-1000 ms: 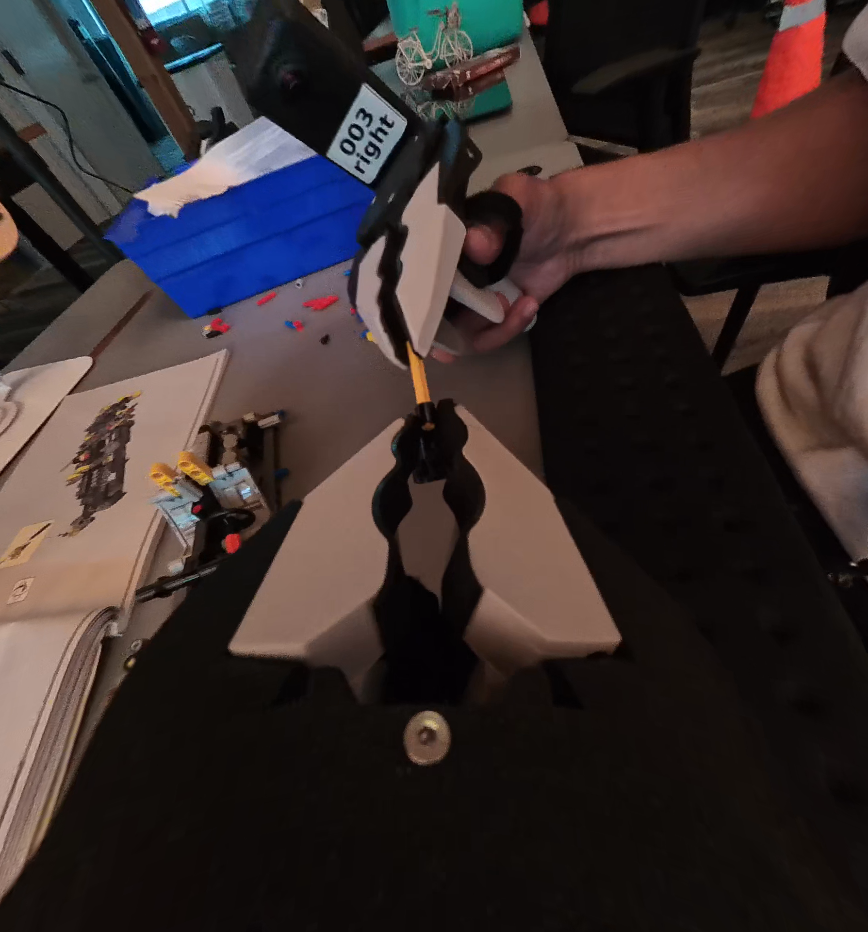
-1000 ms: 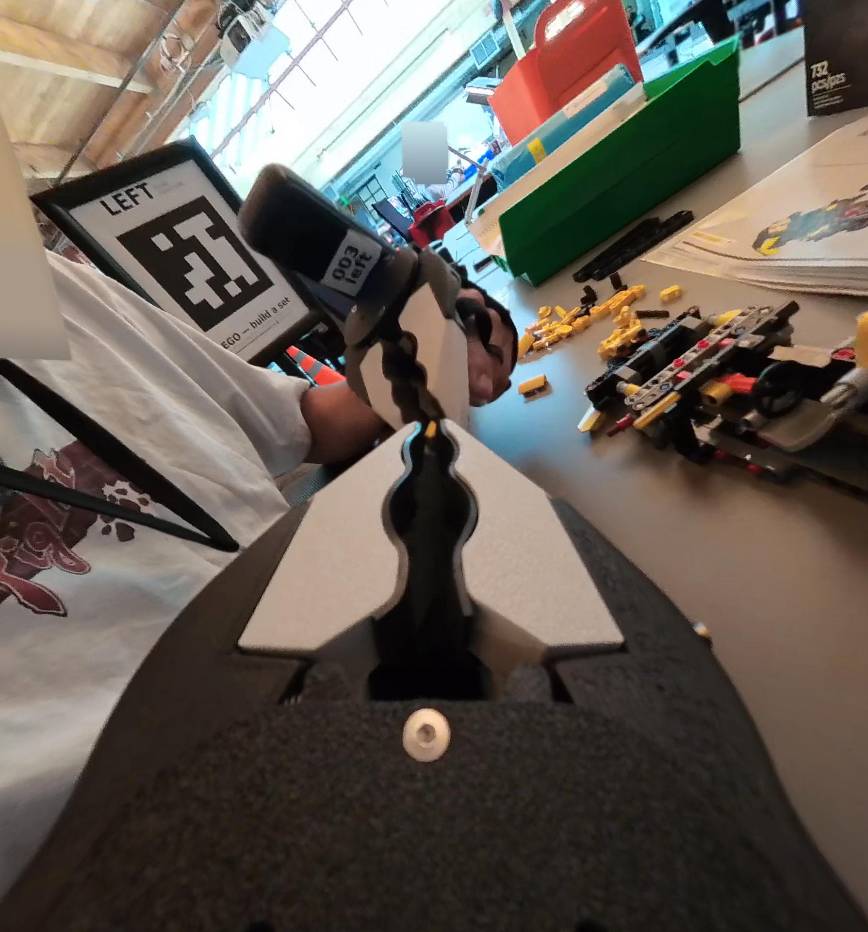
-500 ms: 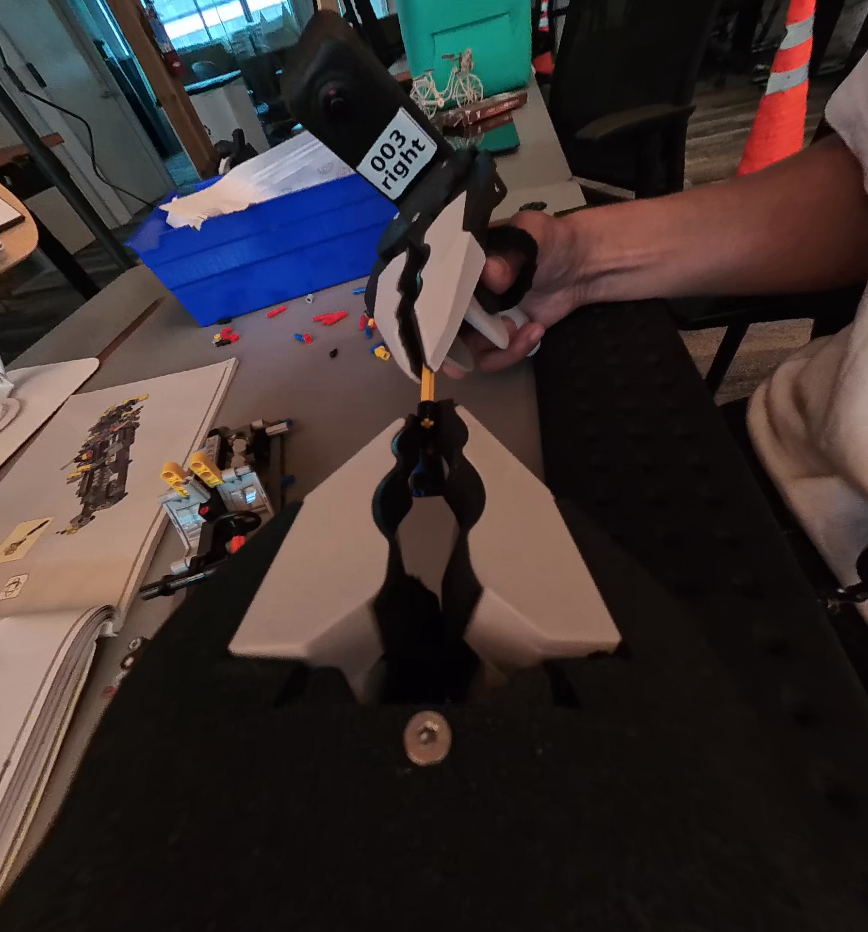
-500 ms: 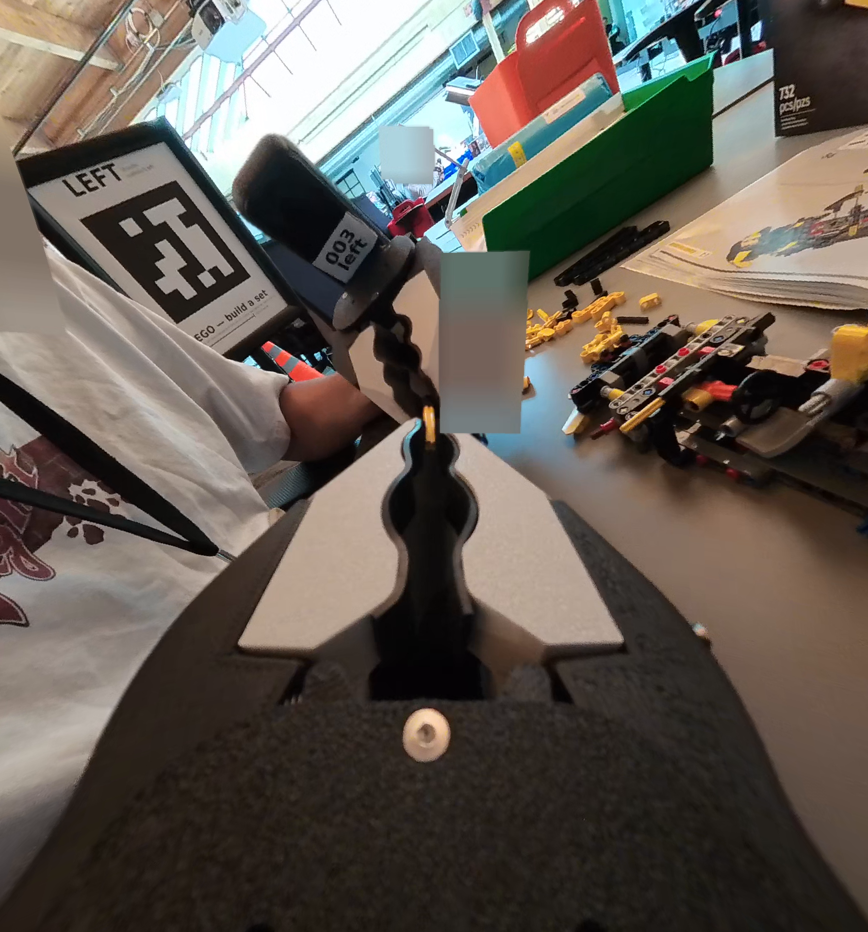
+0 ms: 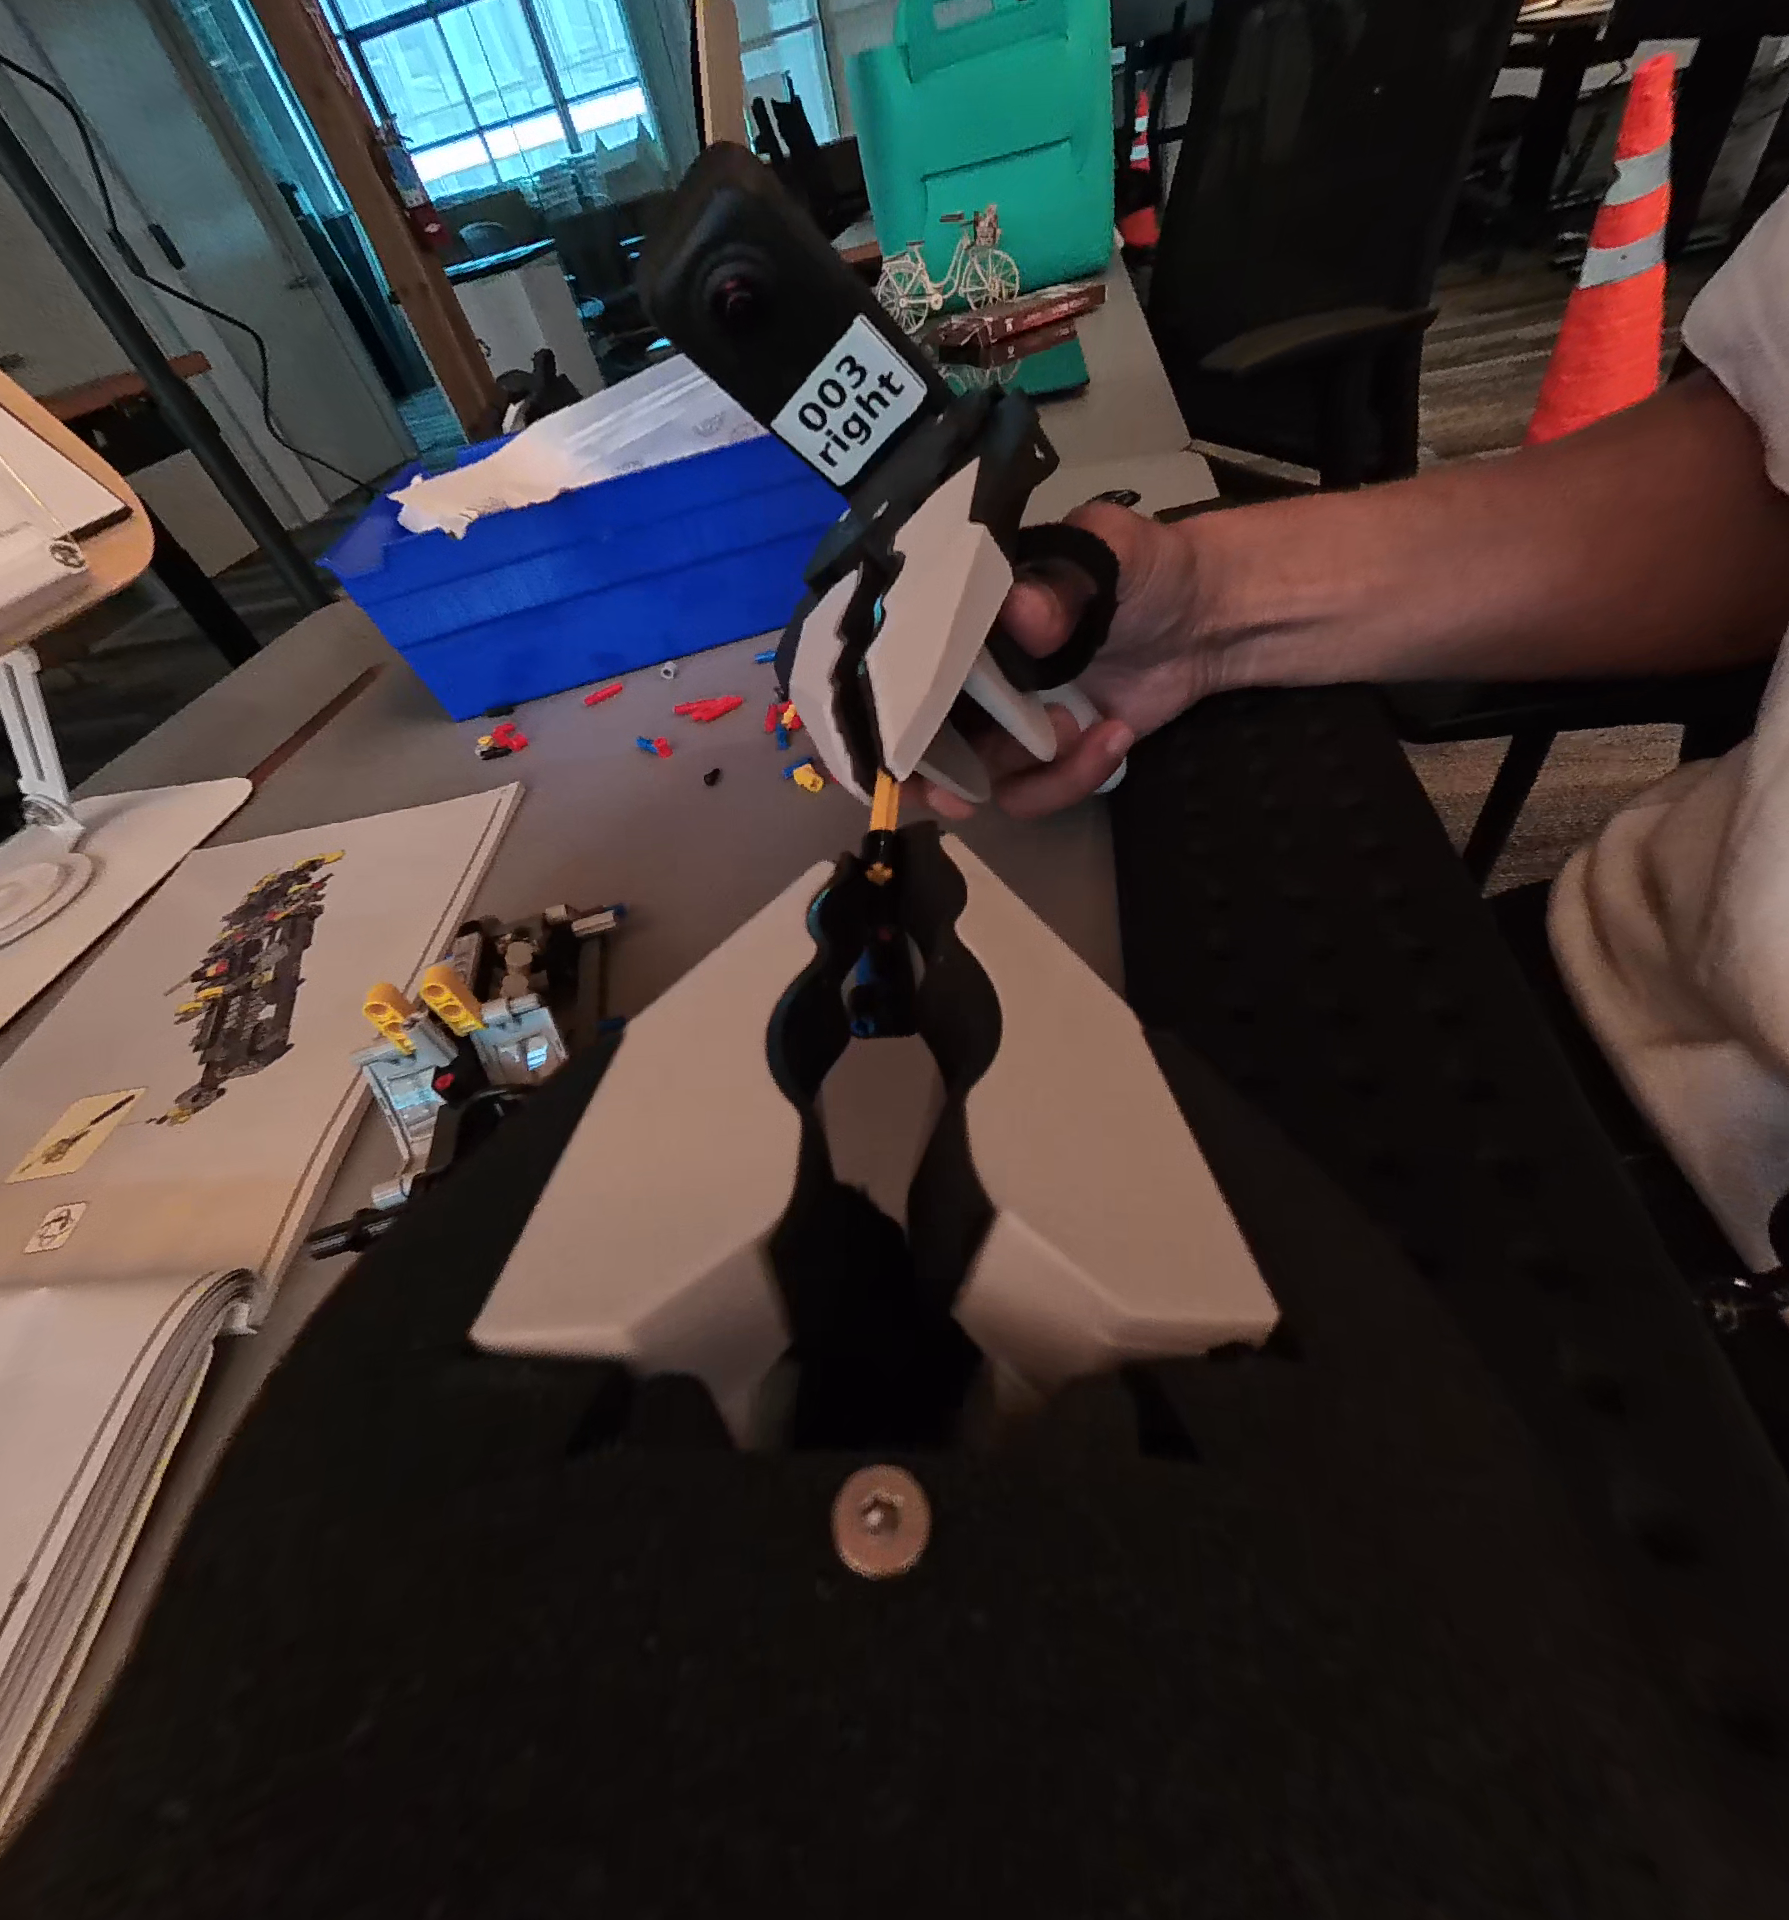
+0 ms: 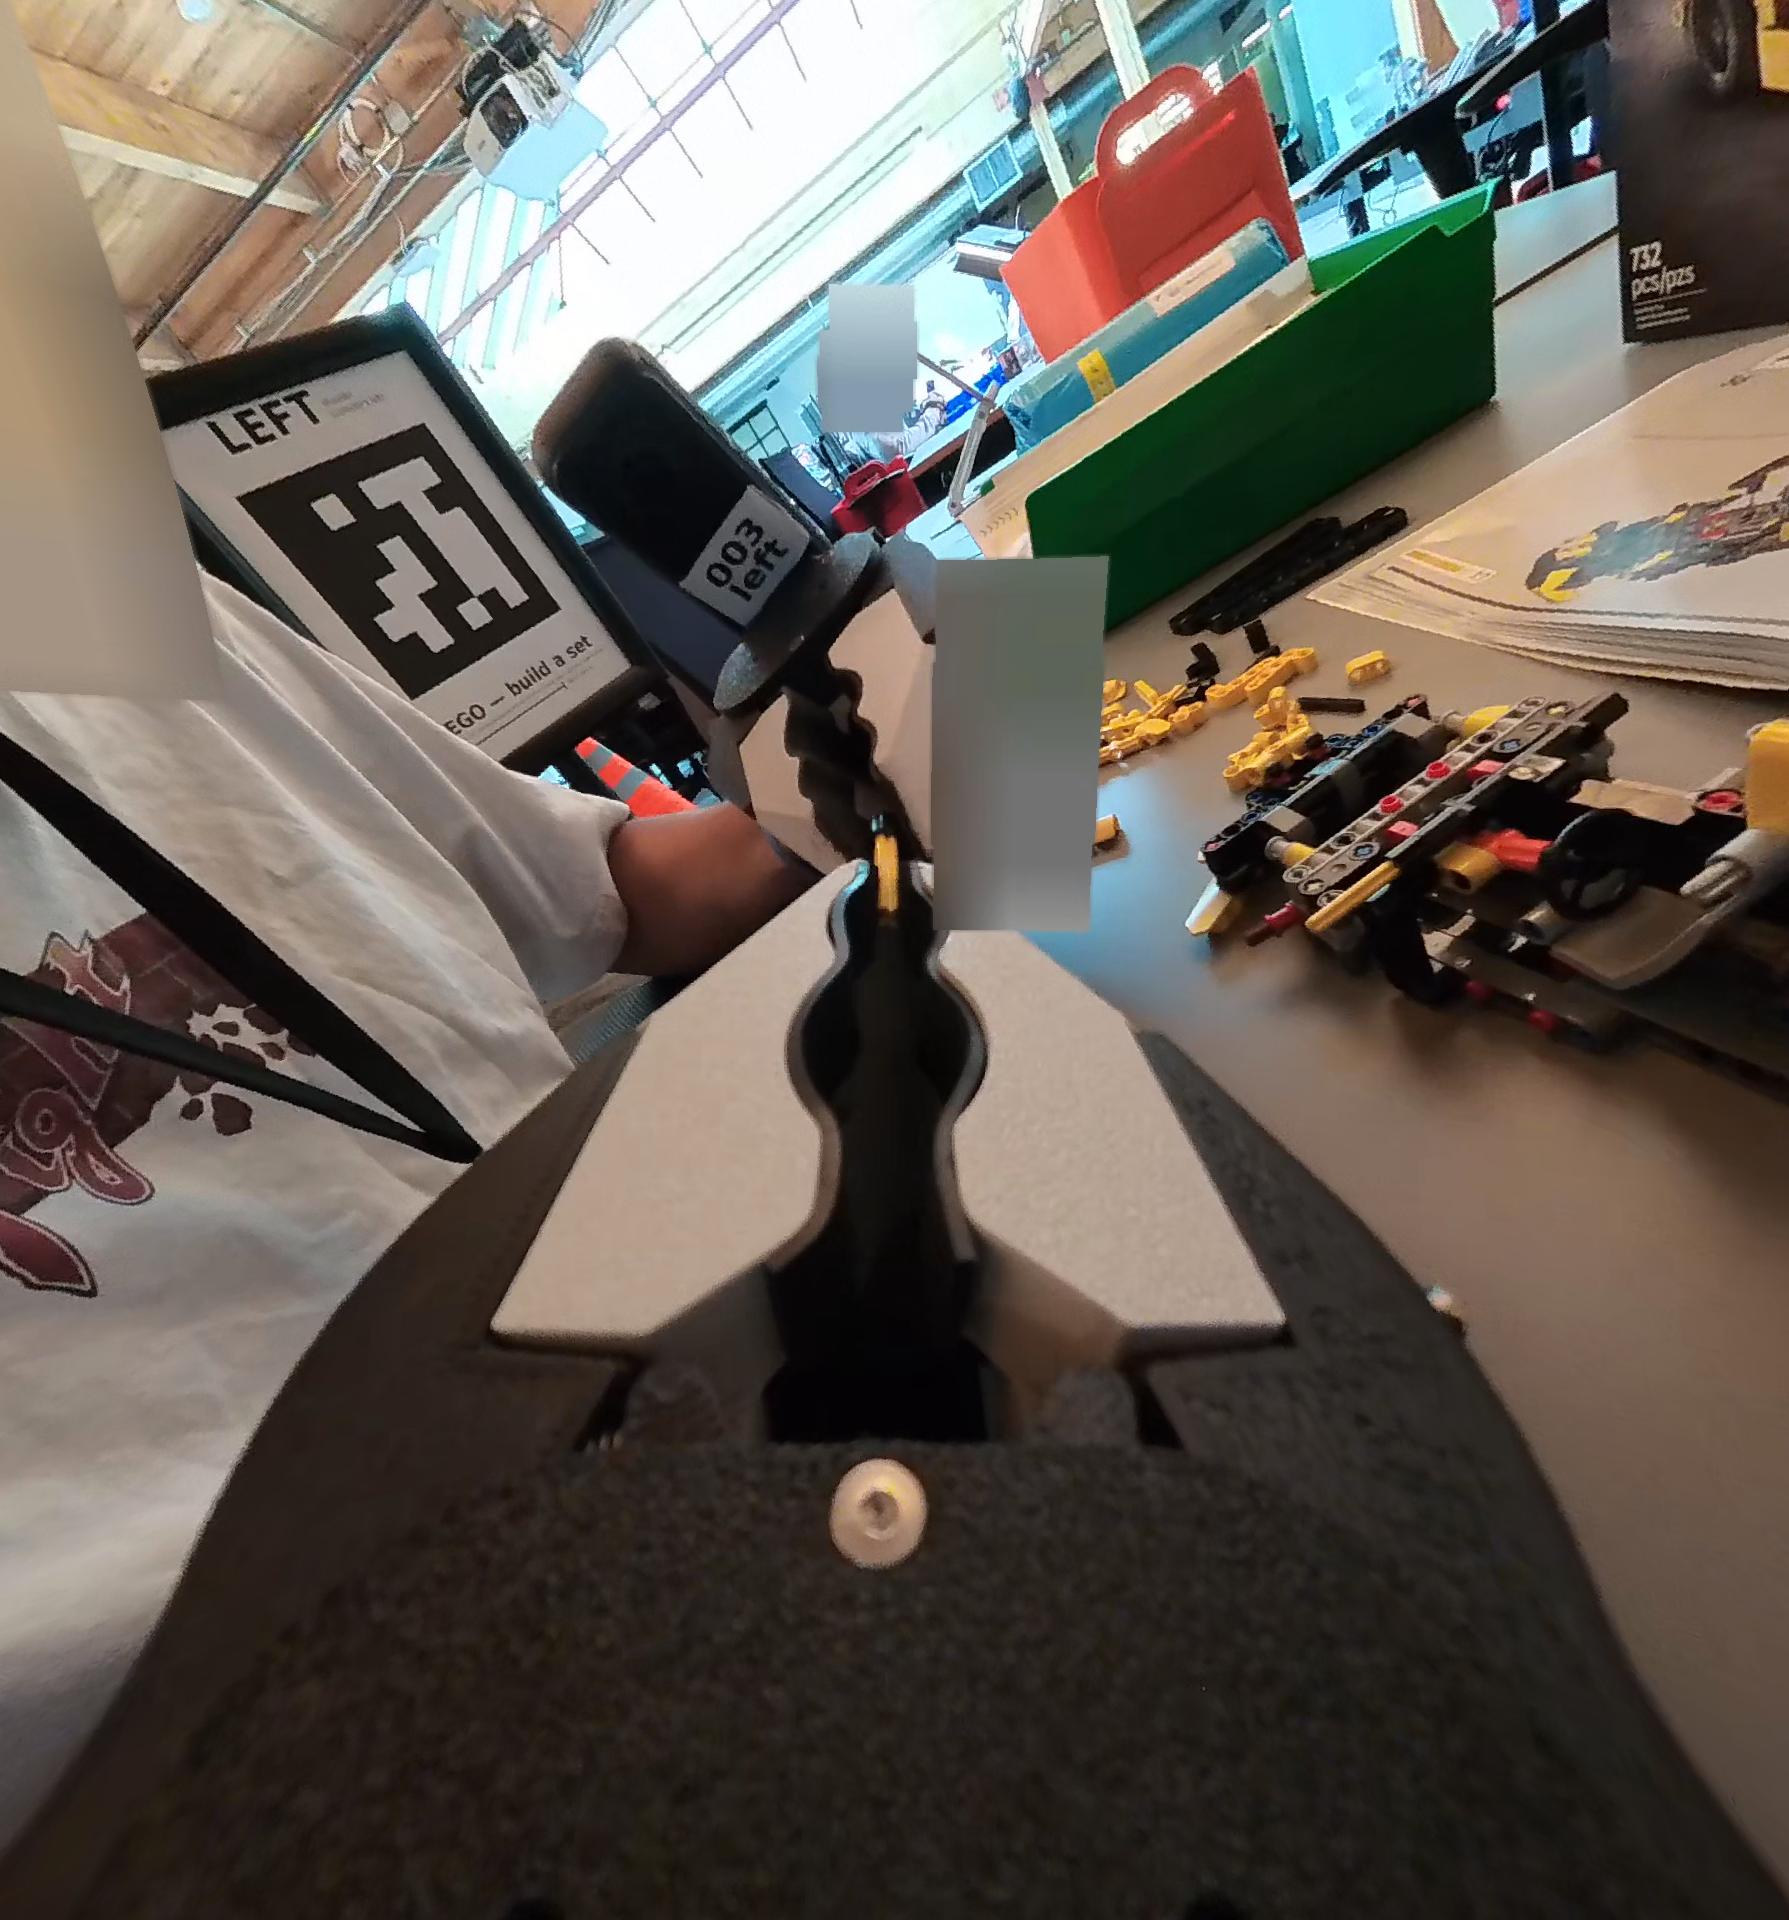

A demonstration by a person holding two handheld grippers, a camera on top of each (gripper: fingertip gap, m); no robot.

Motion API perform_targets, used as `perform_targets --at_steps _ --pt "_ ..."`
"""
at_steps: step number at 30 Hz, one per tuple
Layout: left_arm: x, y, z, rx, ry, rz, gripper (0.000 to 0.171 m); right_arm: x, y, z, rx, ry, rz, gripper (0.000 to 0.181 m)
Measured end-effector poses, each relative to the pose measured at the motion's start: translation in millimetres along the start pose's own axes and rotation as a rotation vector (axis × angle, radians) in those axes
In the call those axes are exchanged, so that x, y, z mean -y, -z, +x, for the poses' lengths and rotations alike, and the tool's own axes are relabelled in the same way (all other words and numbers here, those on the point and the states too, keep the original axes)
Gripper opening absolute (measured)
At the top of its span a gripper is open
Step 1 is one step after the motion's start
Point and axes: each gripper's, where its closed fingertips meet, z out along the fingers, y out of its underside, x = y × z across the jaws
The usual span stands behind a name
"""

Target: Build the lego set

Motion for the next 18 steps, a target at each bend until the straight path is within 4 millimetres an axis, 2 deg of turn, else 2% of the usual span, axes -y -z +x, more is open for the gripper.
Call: perform_targets --at_steps 18 --pt "2.5 1.2 3.0 -0.016 -0.007 0.014 0.005 -0.7 -2.1 -2.9 0.028 -0.021 0.003 0.003"
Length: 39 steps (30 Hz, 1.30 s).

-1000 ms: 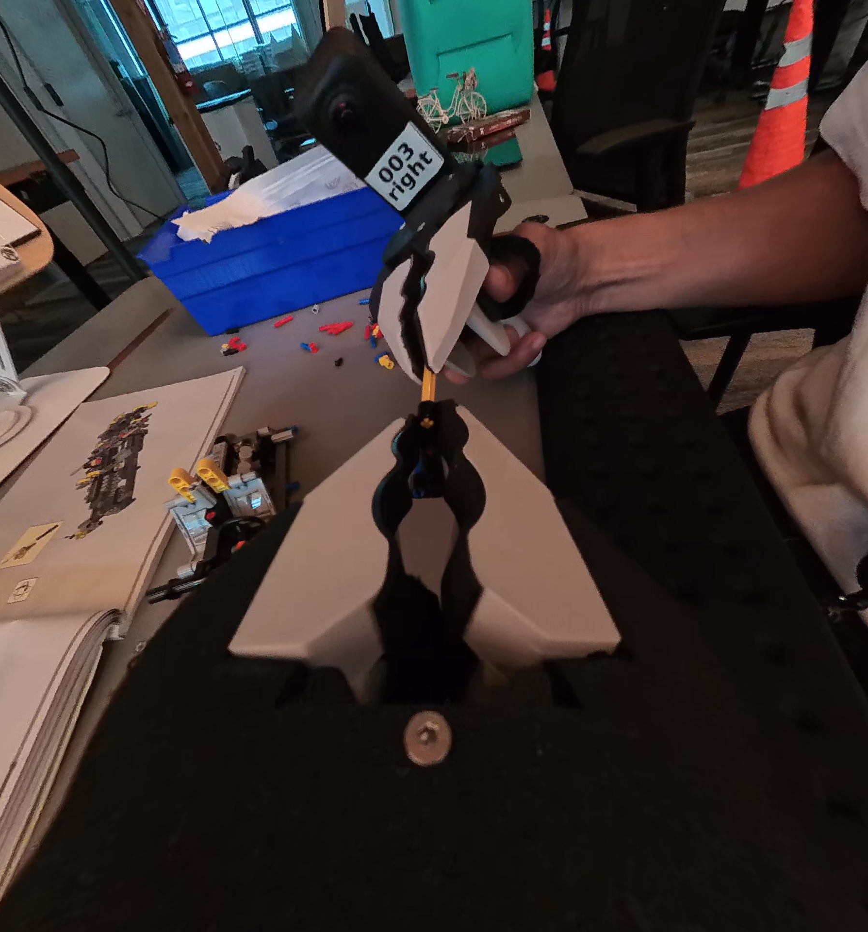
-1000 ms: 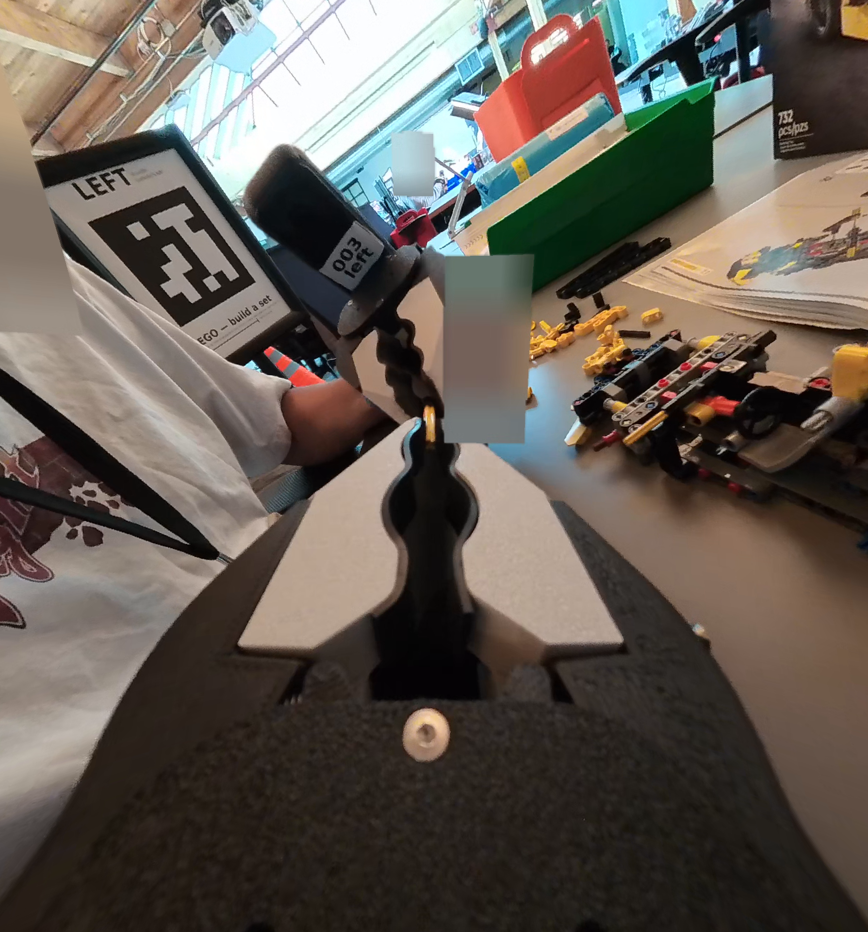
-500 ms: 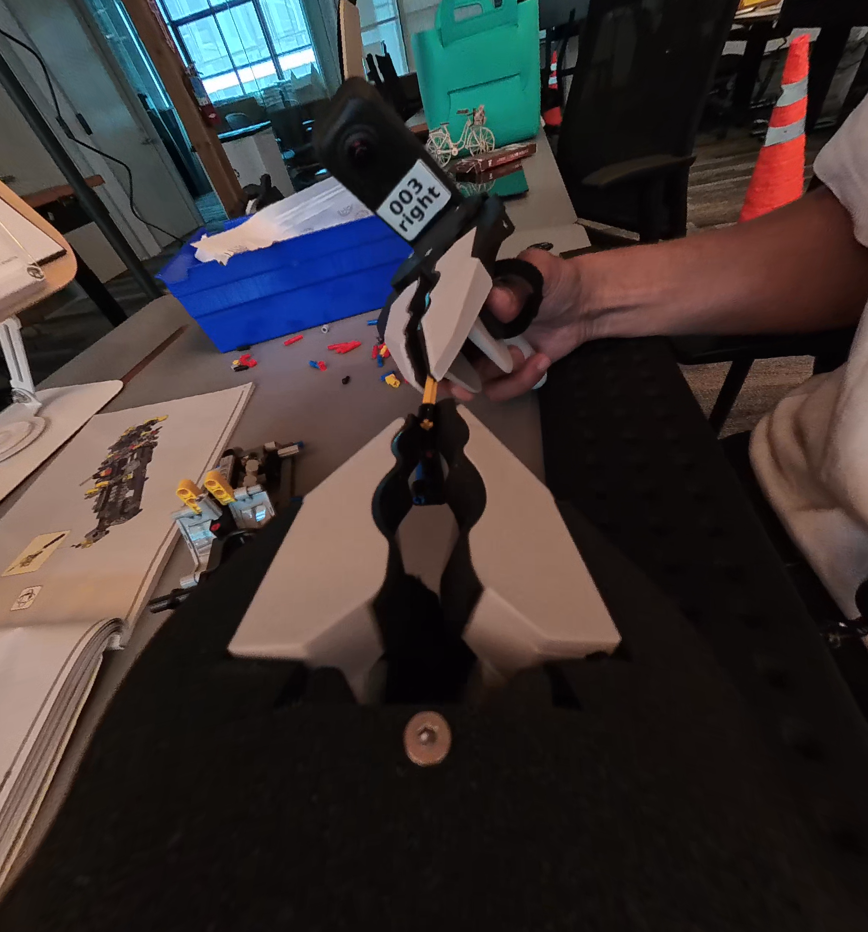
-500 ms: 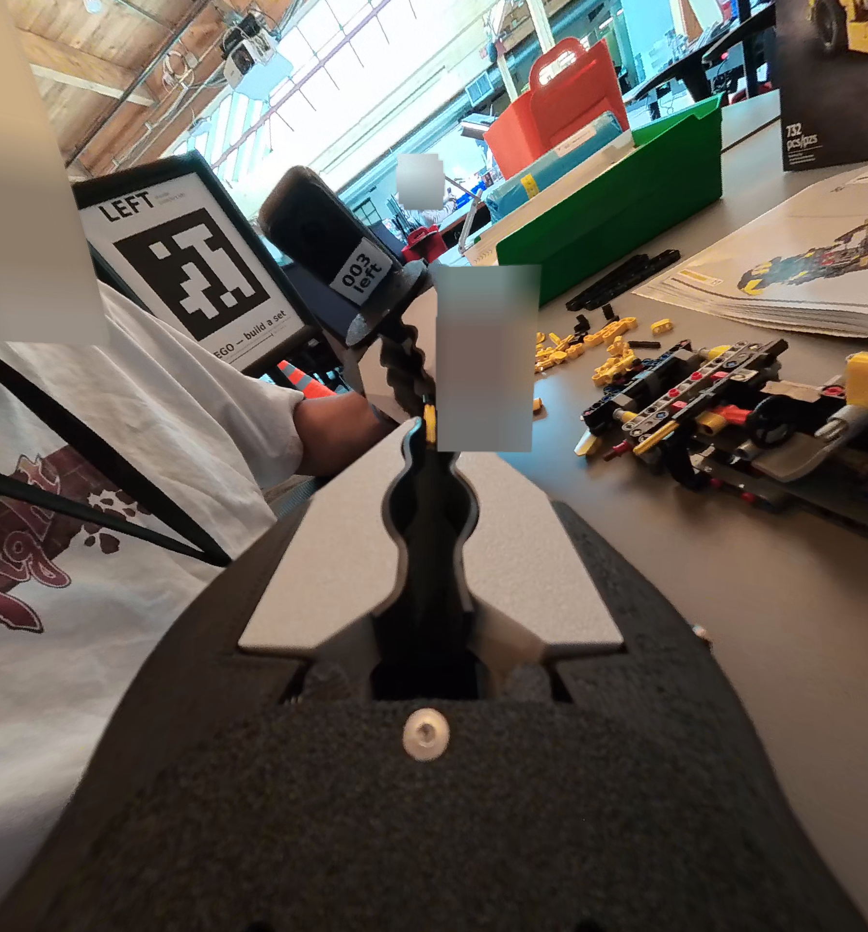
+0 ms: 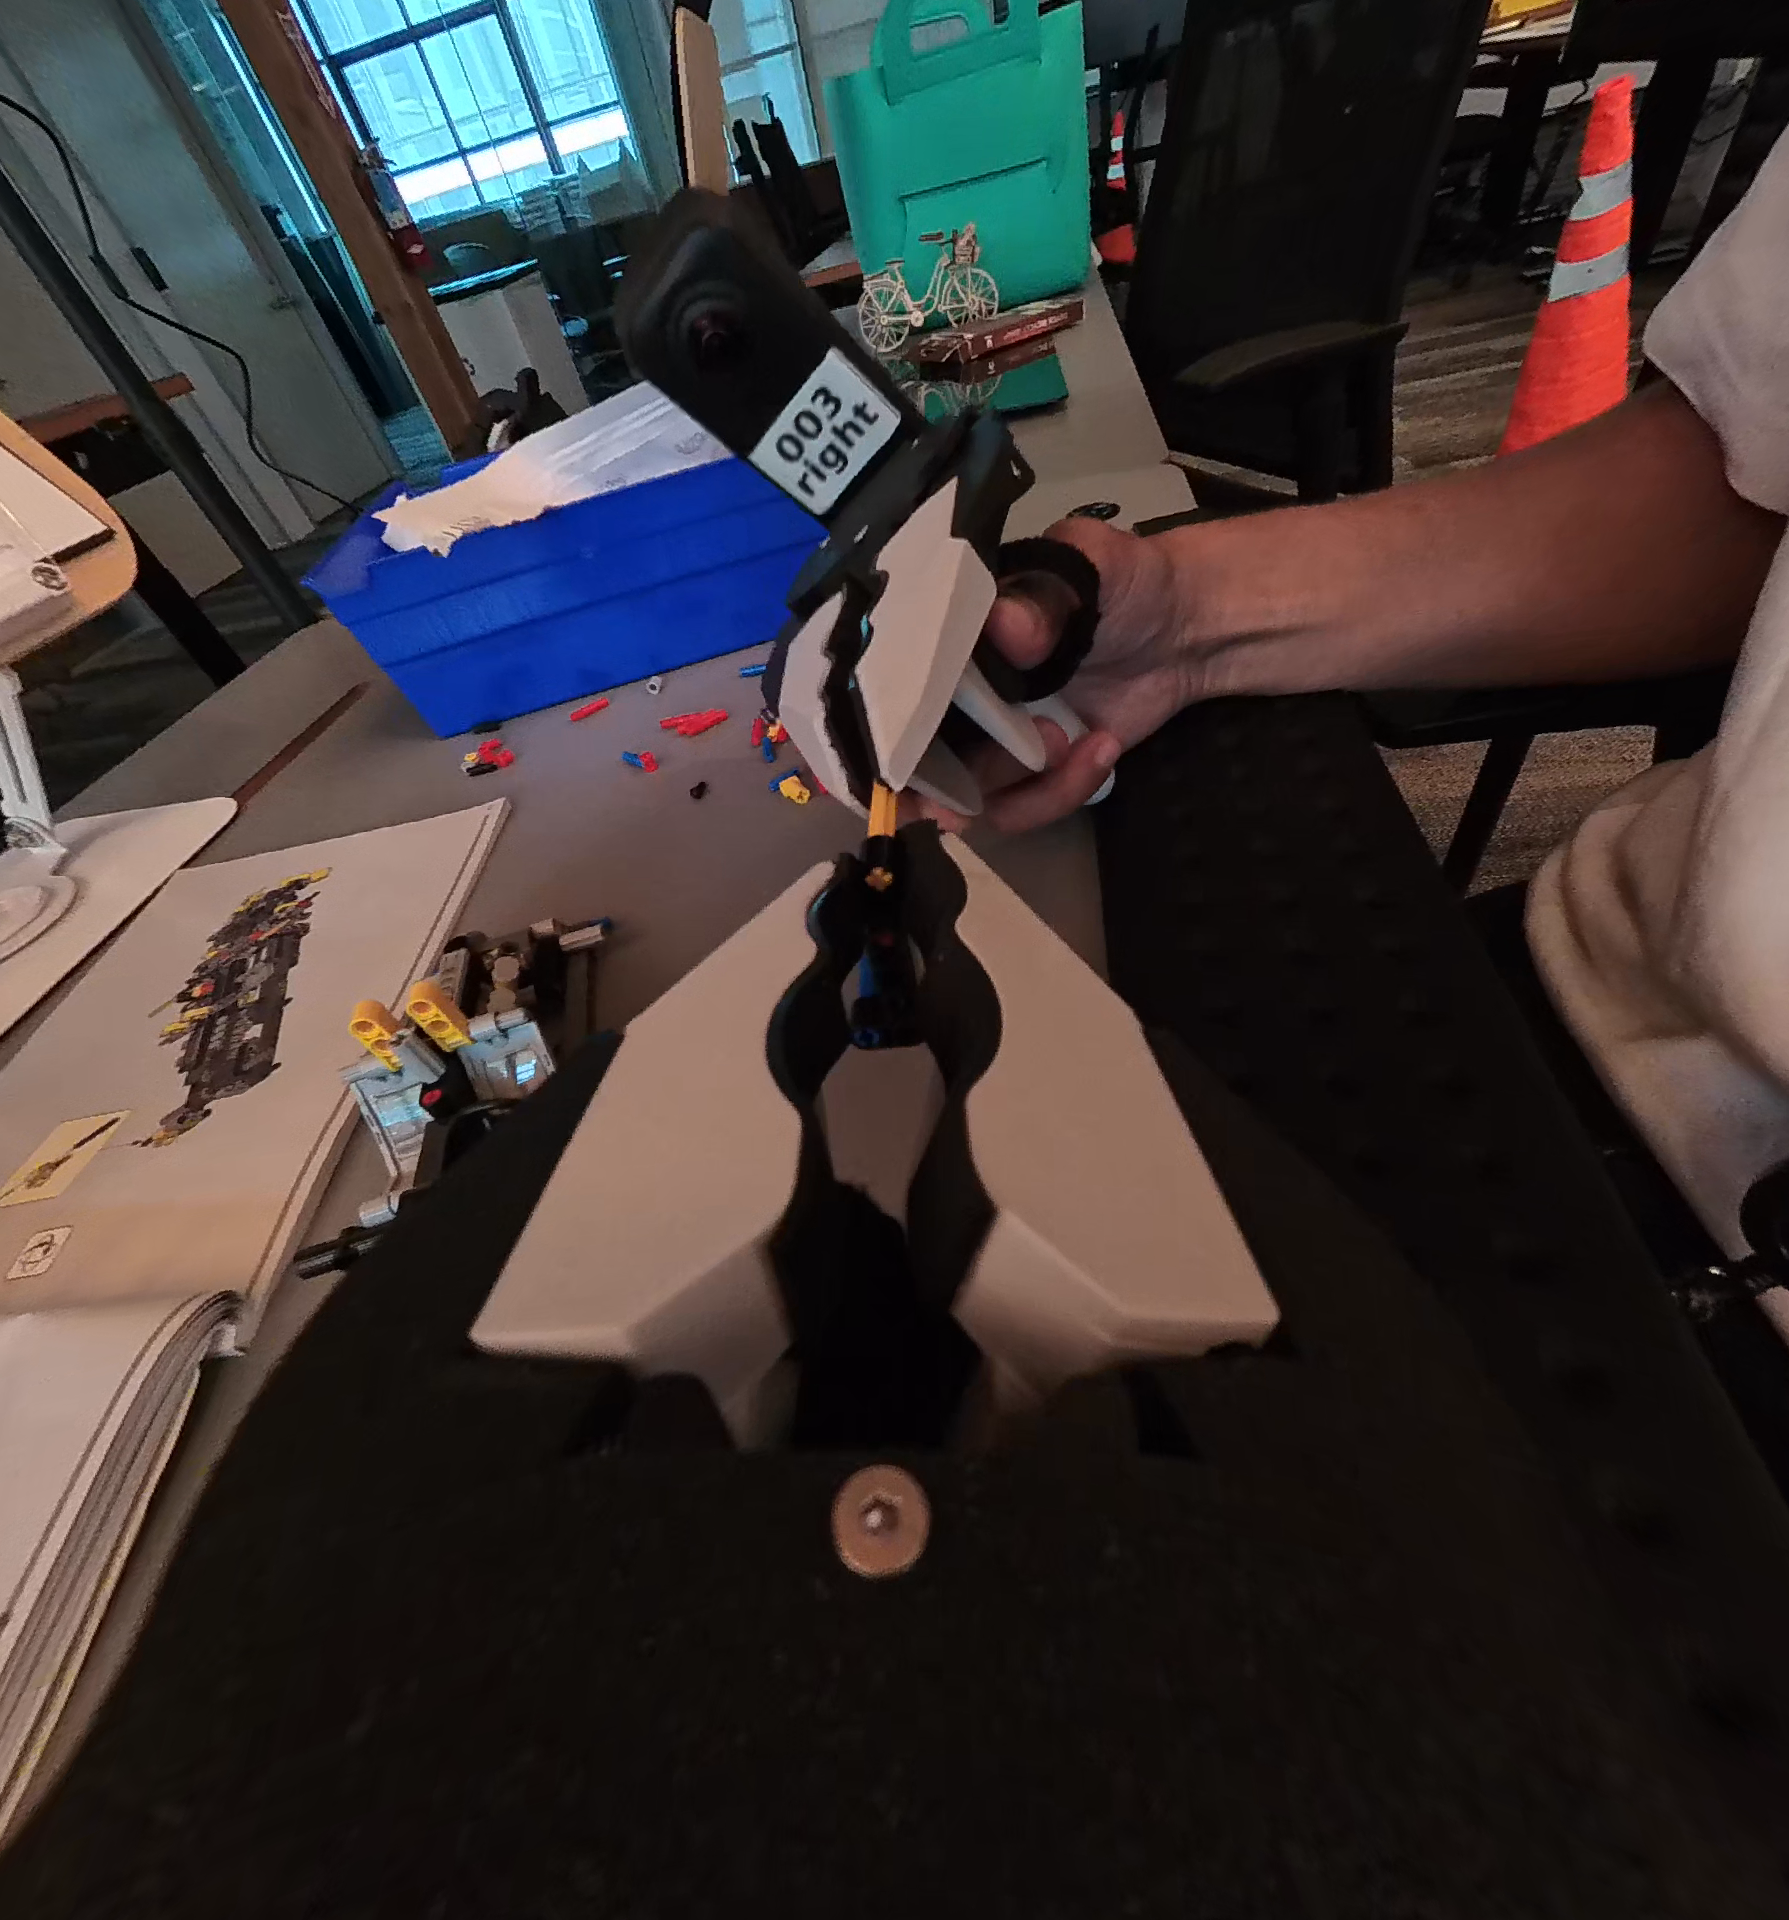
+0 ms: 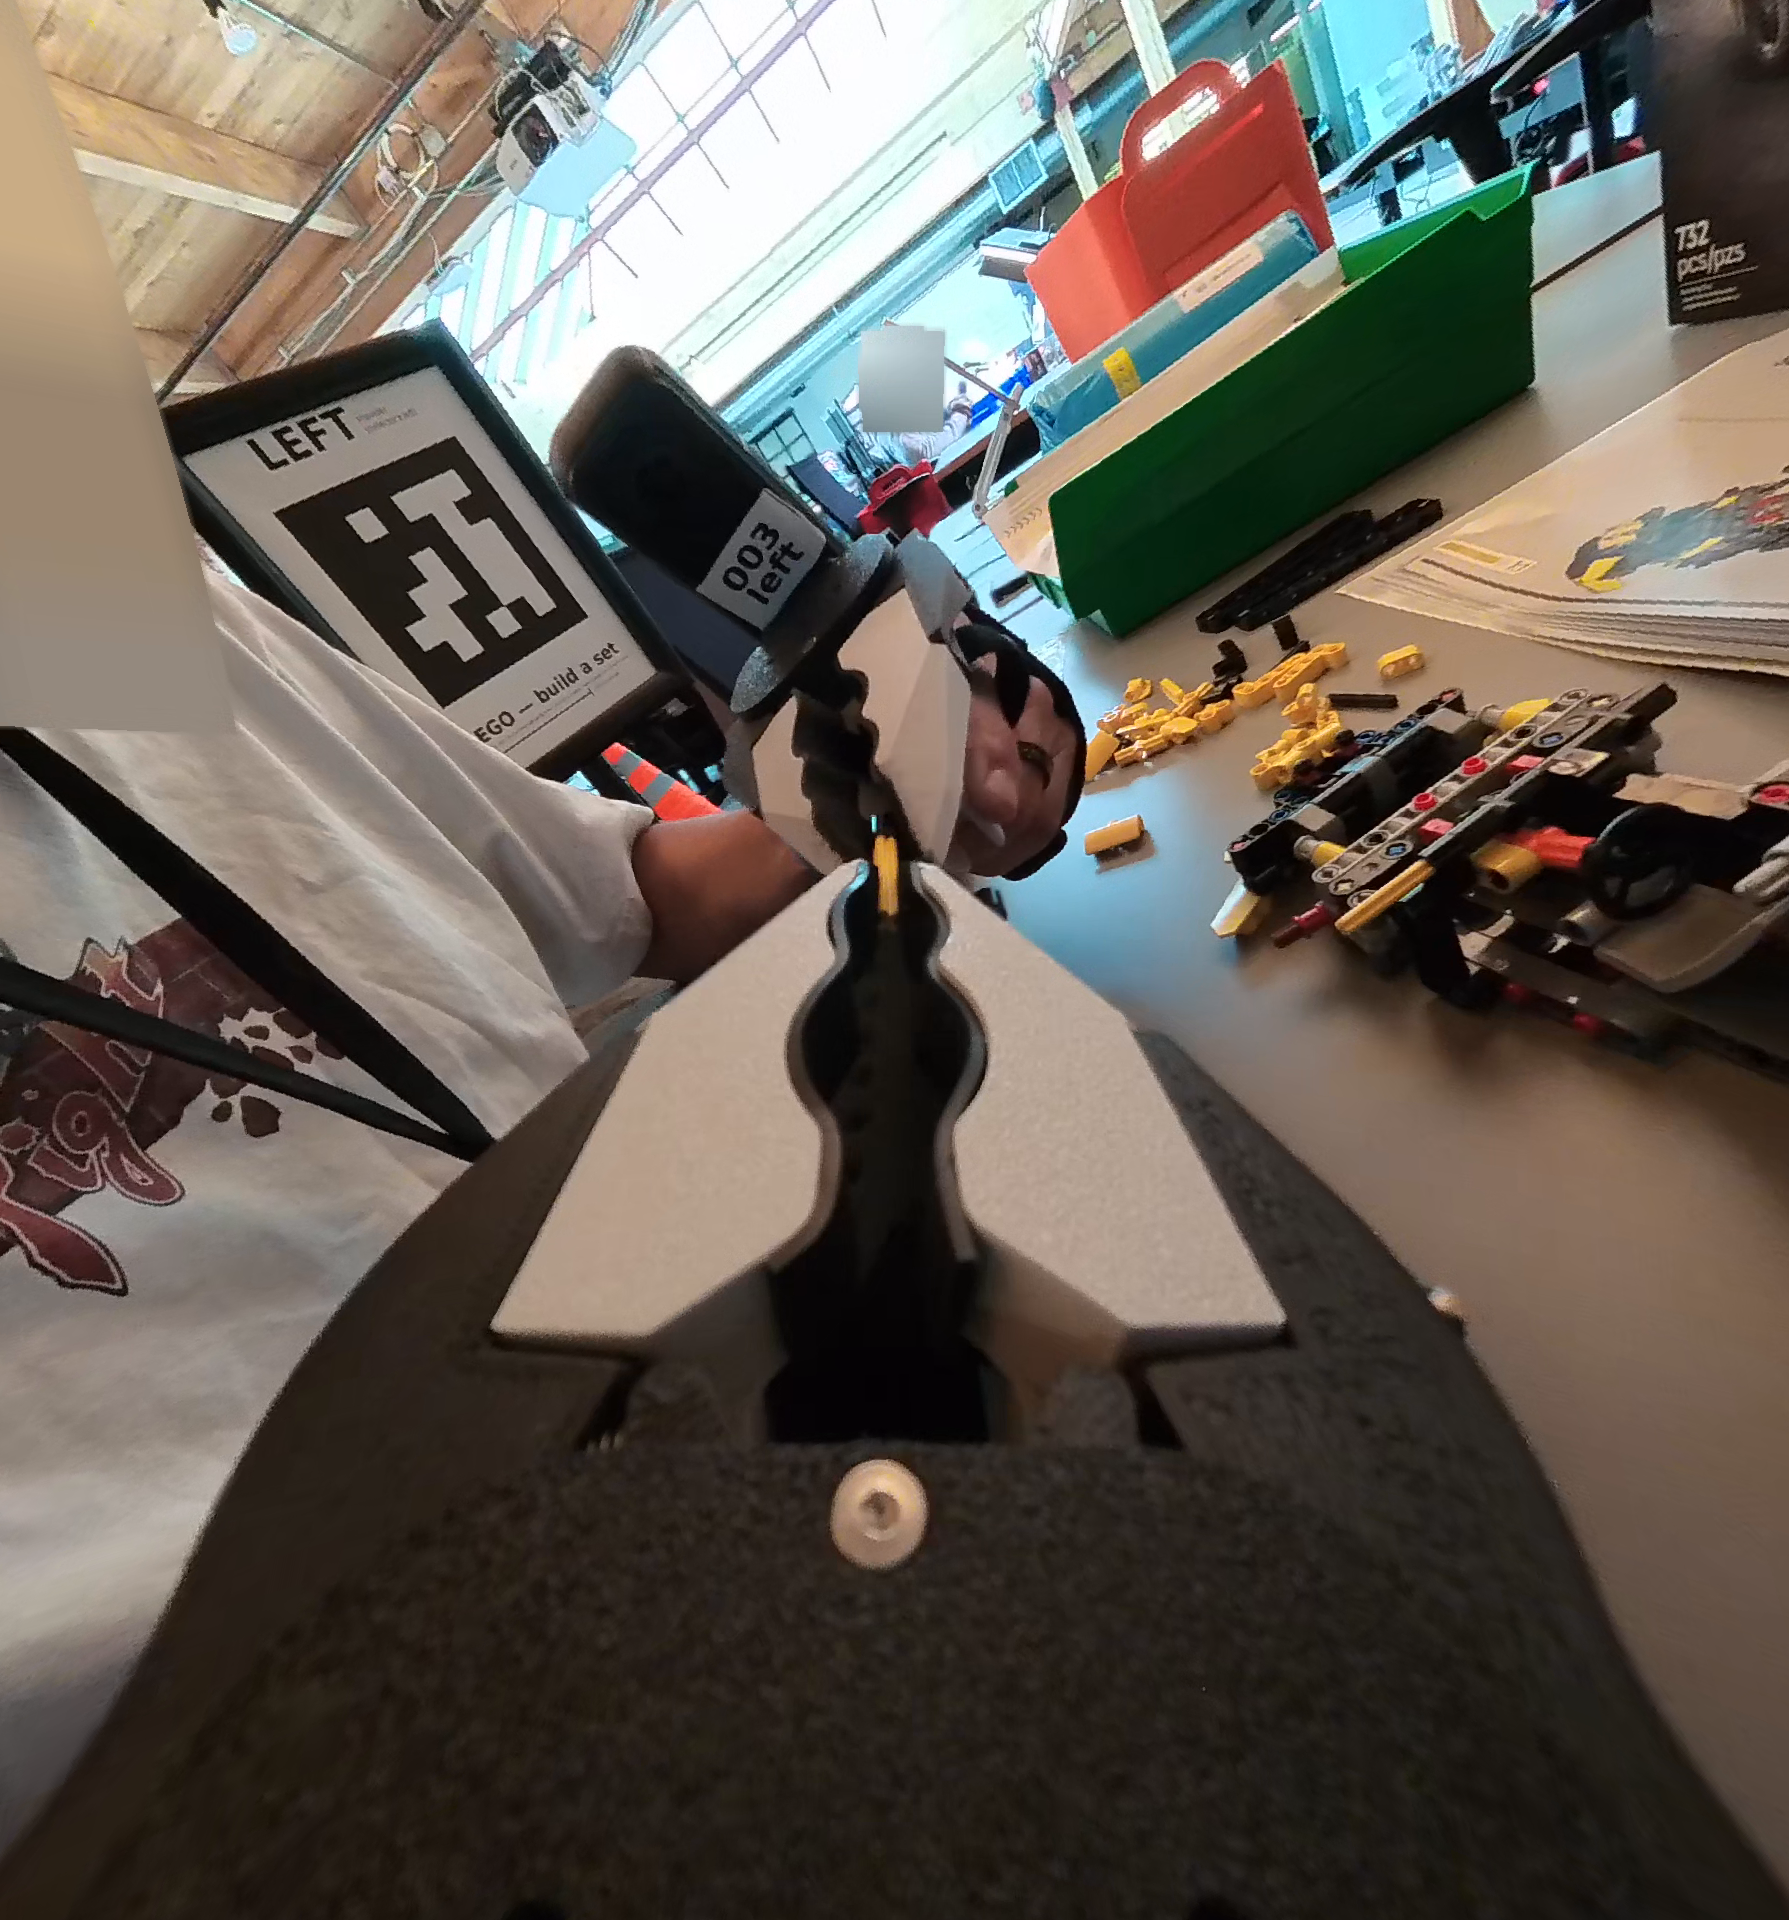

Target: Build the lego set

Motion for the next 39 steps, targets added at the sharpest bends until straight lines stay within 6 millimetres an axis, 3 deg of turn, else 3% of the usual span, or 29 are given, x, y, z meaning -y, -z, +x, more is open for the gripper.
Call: perform_targets --at_steps 17,19,20,21,22,23,25,27,32,35,39 --pt "1 3 0 -0.003 -0.005 0.007 0.006 -3 -4 -1 0.020 -0.015 -0.010 0.003" --pt "8 -4 11 -0.055 -0.006 0.038 0.000 -25 -15 4 -0.018 0.009 -0.136 0.001" --pt "9 -18 26 -0.099 -0.048 0.007 0.000 -56 -34 9 -0.058 0.038 -0.331 0.000" --pt "6 -25 25 -0.060 -0.143 -0.025 0.000 -69 -48 1 -0.001 0.108 -0.428 0.000" --pt "-3 -16 9 -0.013 -0.148 -0.066 0.000 -54 -44 9 -0.042 0.160 -0.349 0.000" --pt "-5 0 -6 0.020 -0.098 -0.059 0.000 -32 -25 20 -0.078 0.072 -0.225 0.000" --pt "1 18 -22 0.092 -0.058 0.006 0.000 -20 0 31 -0.154 0.038 -0.139 0.000" --pt "-16 9 -26 0.103 -0.071 -0.079 0.000 -26 -7 39 -0.205 0.079 -0.194 0.000" --pt "-6 35 -68 0.250 0.075 0.035 0.000 -23 6 70 -0.378 0.073 -0.190 0.000" --pt "-4 54 -94 0.344 0.171 0.086 0.003 -20 8 74 -0.412 0.073 -0.166 0.000" --pt "-14 75 -102 0.383 0.230 0.045 0.004 -1 18 66 -0.359 0.010 -0.023 0.000"
